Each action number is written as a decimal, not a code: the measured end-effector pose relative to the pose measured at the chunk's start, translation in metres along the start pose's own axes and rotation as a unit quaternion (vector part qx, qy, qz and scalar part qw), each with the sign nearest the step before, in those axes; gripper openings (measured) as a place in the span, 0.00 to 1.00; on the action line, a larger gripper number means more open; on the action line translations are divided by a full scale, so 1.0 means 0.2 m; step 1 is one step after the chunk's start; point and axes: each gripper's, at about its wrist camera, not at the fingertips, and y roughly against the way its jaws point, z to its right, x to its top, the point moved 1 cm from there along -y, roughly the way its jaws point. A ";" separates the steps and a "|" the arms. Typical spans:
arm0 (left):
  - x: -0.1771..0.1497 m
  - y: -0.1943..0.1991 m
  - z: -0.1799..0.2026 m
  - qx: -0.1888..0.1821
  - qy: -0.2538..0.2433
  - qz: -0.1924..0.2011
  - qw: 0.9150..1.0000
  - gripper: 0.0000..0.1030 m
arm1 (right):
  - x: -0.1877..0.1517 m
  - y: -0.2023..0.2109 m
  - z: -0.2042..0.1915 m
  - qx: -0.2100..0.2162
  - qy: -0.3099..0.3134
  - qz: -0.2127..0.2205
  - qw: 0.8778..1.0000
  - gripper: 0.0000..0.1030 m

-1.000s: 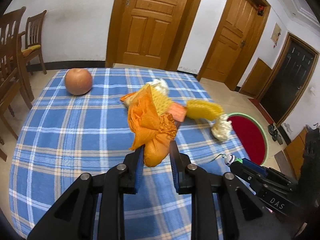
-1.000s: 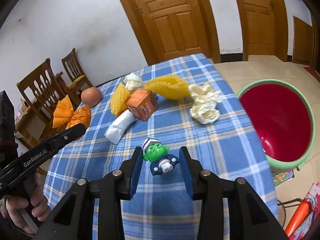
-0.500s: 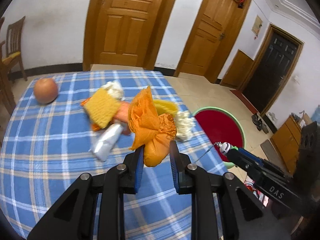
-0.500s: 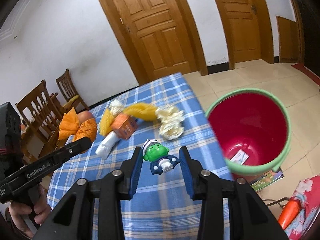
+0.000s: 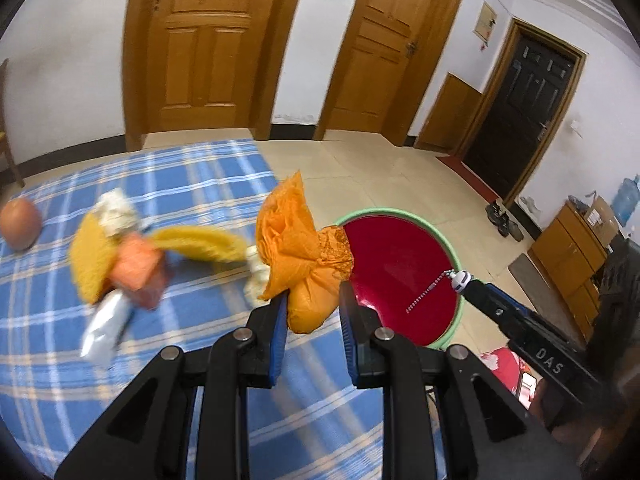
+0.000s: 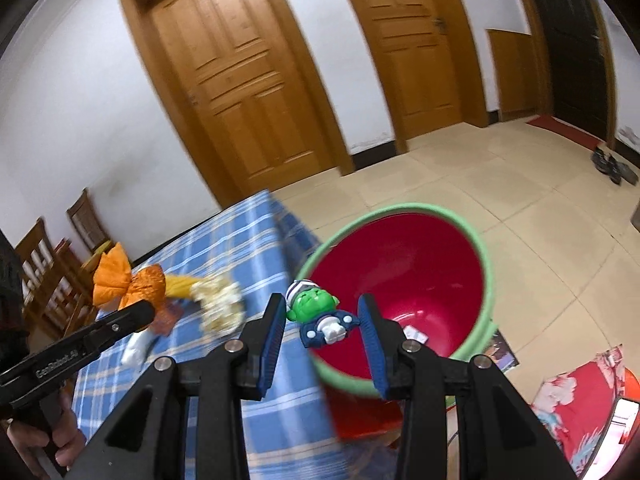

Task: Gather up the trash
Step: 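Carry the orange bag and green toy over the red bucket and open both tools, then move both tools back to the table, left tool toward the white plastic bag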

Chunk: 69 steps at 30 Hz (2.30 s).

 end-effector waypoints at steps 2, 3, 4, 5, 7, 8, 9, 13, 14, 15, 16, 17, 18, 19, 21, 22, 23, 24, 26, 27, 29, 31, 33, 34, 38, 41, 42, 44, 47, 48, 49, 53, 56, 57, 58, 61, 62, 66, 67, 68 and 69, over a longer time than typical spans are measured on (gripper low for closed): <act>0.02 -0.05 0.06 -0.007 -0.012 -0.002 1.000 0.23 | 0.01 -0.02 0.07 -0.007 -0.012 0.001 1.000 0.39; 0.03 -0.07 0.09 -0.010 -0.018 -0.005 1.000 0.23 | 0.02 -0.04 0.10 -0.012 -0.020 0.002 1.000 0.39; 0.03 -0.10 0.13 -0.014 -0.026 -0.010 1.000 0.23 | 0.02 -0.05 0.13 -0.016 -0.025 0.003 1.000 0.39; 0.04 -0.14 0.15 -0.018 -0.029 -0.016 0.999 0.23 | 0.02 -0.06 0.16 -0.020 -0.032 0.001 0.999 0.39; 0.05 -0.19 0.19 -0.031 -0.033 -0.025 0.999 0.23 | 0.02 -0.09 0.21 -0.021 -0.047 -0.004 0.999 0.39; 0.06 -0.21 0.21 -0.034 -0.036 -0.028 0.998 0.23 | 0.02 -0.11 0.24 -0.023 -0.053 -0.007 0.998 0.39; 0.06 -0.24 0.23 -0.035 -0.042 -0.031 0.998 0.23 | 0.02 -0.13 0.26 -0.028 -0.058 -0.010 0.998 0.39; 0.07 -0.36 0.27 -0.033 -0.057 -0.045 0.997 0.23 | 0.02 -0.20 0.32 -0.038 -0.073 -0.019 0.996 0.39; 0.07 -0.40 0.28 -0.032 -0.061 -0.052 0.996 0.23 | 0.01 -0.21 0.33 -0.041 -0.074 -0.021 0.996 0.39; 0.07 -0.43 0.28 -0.032 -0.063 -0.056 0.996 0.23 | 0.01 -0.23 0.35 -0.043 -0.077 -0.024 0.996 0.39; 0.06 -0.46 0.29 -0.033 -0.067 -0.063 0.995 0.23 | 0.01 -0.25 0.35 -0.045 -0.079 -0.027 0.995 0.39; 0.05 -0.49 0.29 -0.033 -0.069 -0.069 0.995 0.23 | 0.00 -0.27 0.36 -0.047 -0.082 -0.031 0.995 0.39; 0.04 -0.51 0.29 -0.033 -0.072 -0.075 0.994 0.23 | 0.00 -0.28 0.37 -0.049 -0.083 -0.034 0.995 0.39; 0.03 -0.53 0.30 -0.034 -0.075 -0.081 0.993 0.23 | -0.01 -0.29 0.39 -0.050 -0.086 -0.037 0.994 0.39; 0.00 -0.57 0.30 -0.032 -0.085 -0.092 0.992 0.23 | -0.02 -0.31 0.41 -0.052 -0.092 -0.042 0.994 0.40; 0.00 -0.58 0.31 -0.032 -0.089 -0.094 0.991 0.23 | -0.02 -0.32 0.42 -0.052 -0.095 -0.045 0.993 0.40; -0.01 -0.58 0.32 -0.034 -0.092 -0.097 0.990 0.23 | -0.02 -0.33 0.43 -0.052 -0.098 -0.048 0.993 0.40; -0.02 -0.59 0.32 -0.036 -0.094 -0.099 0.990 0.23 | -0.02 -0.34 0.43 -0.053 -0.100 -0.050 0.992 0.40; -0.03 -0.59 0.33 -0.038 -0.095 -0.101 0.990 0.28 | -0.02 -0.35 0.44 -0.053 -0.103 -0.050 0.992 0.40; -0.03 -0.60 0.34 -0.038 -0.096 -0.102 0.989 0.32 | -0.02 -0.35 0.45 -0.053 -0.105 -0.051 0.992 0.40; -0.04 -0.60 0.34 -0.032 -0.097 -0.101 0.990 0.42 | -0.01 -0.35 0.45 -0.053 -0.106 -0.048 0.992 0.41; -0.05 -0.60 0.34 -0.029 -0.097 -0.100 0.990 0.45 | -0.01 -0.33 0.45 -0.055 -0.108 -0.042 0.992 0.42; -0.05 -0.58 0.33 -0.029 -0.094 -0.098 0.990 0.46 | -0.01 -0.32 0.46 -0.055 -0.111 -0.039 0.992 0.42; -0.06 -0.58 0.32 -0.028 -0.092 -0.098 0.991 0.47 | -0.01 -0.32 0.46 -0.054 -0.112 -0.038 0.992 0.42; -0.05 -0.56 0.31 -0.022 -0.081 -0.093 0.992 0.50 | -0.01 -0.31 0.45 -0.053 -0.108 -0.045 0.992 0.45; -0.02 -0.53 0.28 -0.024 -0.069 -0.089 0.993 0.50 | 0.00 -0.31 0.44 -0.050 -0.106 -0.050 0.992 0.45; -0.01 -0.51 0.27 -0.022 -0.066 -0.085 0.994 0.50 | 0.01 -0.29 0.42 -0.048 -0.102 -0.048 0.992 0.45; 0.00 -0.48 0.26 -0.017 -0.065 -0.081 0.994 0.50 | 0.01 -0.27 0.40 -0.044 -0.100 -0.043 0.993 0.47; 0.00 -0.42 0.22 -0.012 -0.059 -0.074 0.995 0.50 | 0.01 -0.25 0.37 -0.037 -0.100 -0.043 0.993 0.47; 0.00 -0.39 0.20 -0.009 -0.056 -0.071 0.996 0.50 | 0.01 -0.24 0.35 -0.035 -0.097 -0.043 0.994 0.47; 0.00 -0.37 0.19 -0.006 -0.053 -0.068 0.996 0.50 | 0.01 -0.23 0.34 -0.033 -0.094 -0.042 0.994 0.47; 0.00 -0.30 0.11 0.005 -0.042 -0.059 0.997 0.50 | 0.01 -0.20 0.27 -0.027 -0.086 -0.037 0.995 0.48; -0.01 -0.23 0.05 0.013 -0.028 -0.047 0.998 0.50 | 0.00 -0.18 0.21 -0.020 -0.074 -0.036 0.996 0.49; -0.01 -0.21 0.03 0.014 -0.024 -0.044 0.999 0.50 | -0.01 -0.17 0.18 -0.017 -0.069 -0.036 0.997 0.49; -0.02 -0.19 0.00 0.018 -0.020 -0.043 0.999 0.50 | -0.01 -0.17 0.16 -0.014 -0.066 -0.037 0.997 0.49; -0.04 -0.13 -0.07 0.029 -0.014 -0.039 0.999 0.50 | -0.03 -0.17 0.09 -0.005 -0.057 -0.041 0.998 0.49; -0.04 -0.12 -0.09 0.031 -0.011 -0.037 0.999 0.50 | -0.04 -0.17 0.07 -0.002 -0.053 -0.043 0.998 0.49; -0.06 -0.04 -0.19 0.050 0.008 -0.027 0.998 0.50 | -0.06 -0.17 -0.02 0.009 -0.040 -0.053 0.998 0.49; -0.07 -0.02 -0.22 0.055 0.012 -0.024 0.998 0.50 | -0.07 -0.17 -0.04 0.011 -0.036 -0.054 0.998 0.49; -0.08 0.00 -0.25 0.062 0.016 -0.023 0.998 0.50 | -0.07 -0.17 -0.05 0.012 -0.032 -0.054 0.998 0.50; -0.09 0.01 -0.28 0.068 0.018 -0.022 0.997 0.50 | -0.08 -0.17 -0.08 0.014 -0.028 -0.054 0.998 0.51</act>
